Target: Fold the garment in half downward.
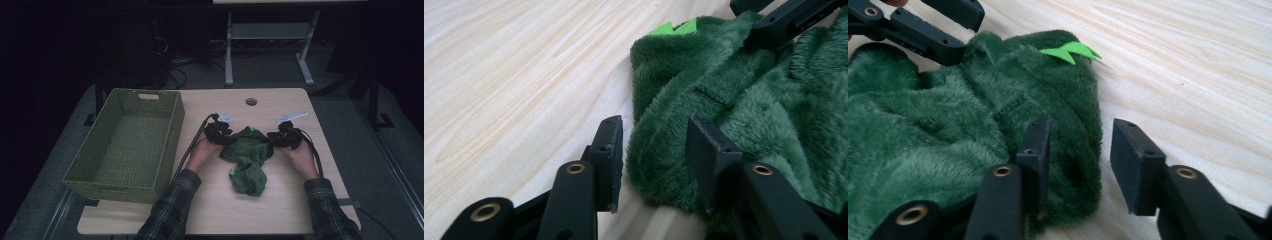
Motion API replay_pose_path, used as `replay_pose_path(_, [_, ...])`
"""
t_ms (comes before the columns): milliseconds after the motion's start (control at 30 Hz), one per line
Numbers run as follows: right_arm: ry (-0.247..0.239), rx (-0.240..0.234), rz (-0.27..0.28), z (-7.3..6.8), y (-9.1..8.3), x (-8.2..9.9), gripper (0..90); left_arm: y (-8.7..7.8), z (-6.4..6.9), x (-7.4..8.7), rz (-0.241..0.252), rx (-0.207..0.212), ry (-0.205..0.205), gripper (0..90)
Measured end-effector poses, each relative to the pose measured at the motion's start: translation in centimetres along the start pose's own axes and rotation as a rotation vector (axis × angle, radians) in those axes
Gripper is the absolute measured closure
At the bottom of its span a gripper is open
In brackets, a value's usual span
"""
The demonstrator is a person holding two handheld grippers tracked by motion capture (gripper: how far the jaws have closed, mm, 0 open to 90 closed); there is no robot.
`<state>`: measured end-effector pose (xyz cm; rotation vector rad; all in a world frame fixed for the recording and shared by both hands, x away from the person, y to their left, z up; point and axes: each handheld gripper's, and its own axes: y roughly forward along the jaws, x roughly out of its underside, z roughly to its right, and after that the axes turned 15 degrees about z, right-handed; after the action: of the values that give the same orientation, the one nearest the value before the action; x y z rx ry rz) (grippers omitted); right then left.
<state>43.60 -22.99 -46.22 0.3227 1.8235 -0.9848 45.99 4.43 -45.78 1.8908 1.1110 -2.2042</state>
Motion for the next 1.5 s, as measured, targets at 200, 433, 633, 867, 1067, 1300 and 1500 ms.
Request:
replay_pose_path(200, [0.004, 0.009, -0.032, 0.3, 0.3, 0.4, 67.6, 0.6, -0.2, -0.1, -0.033, -0.012, 0.015, 67.8])
replay_pose_path(433, [0.008, 0.002, -0.045, 0.4, 0.5, 0.6, 81.6, 1.2, -0.3, 0.4, -0.059, 0.002, 0.002, 75.7])
replay_pose_path(633, [0.026, 0.009, -0.035, 0.5, 0.3, 0.5, 87.1, 1.0, 0.0, 0.0, -0.075, -0.001, -0.010, 87.3])
replay_pose_path(867, [0.029, 0.006, 0.028, 0.2, -0.6, -0.7, 87.8, -0.6, 0.1, -1.7, -0.011, -0.024, -0.023, 87.5])
replay_pose_path(1067, [0.010, 0.018, 0.068, -0.1, -1.8, -3.0, 88.0, -2.2, 0.6, -4.4, 0.055, -0.035, 0.003, 87.5])
replay_pose_path(1300, [0.005, 0.032, 0.098, 0.3, -2.9, -5.5, 88.1, -3.8, 1.2, -7.3, 0.121, -0.037, 0.038, 87.4])
replay_pose_path(1500, [0.024, 0.008, 0.125, 0.1, -3.9, -5.6, 88.0, -4.7, 1.8, -7.4, 0.150, -0.023, 0.039, 87.2])
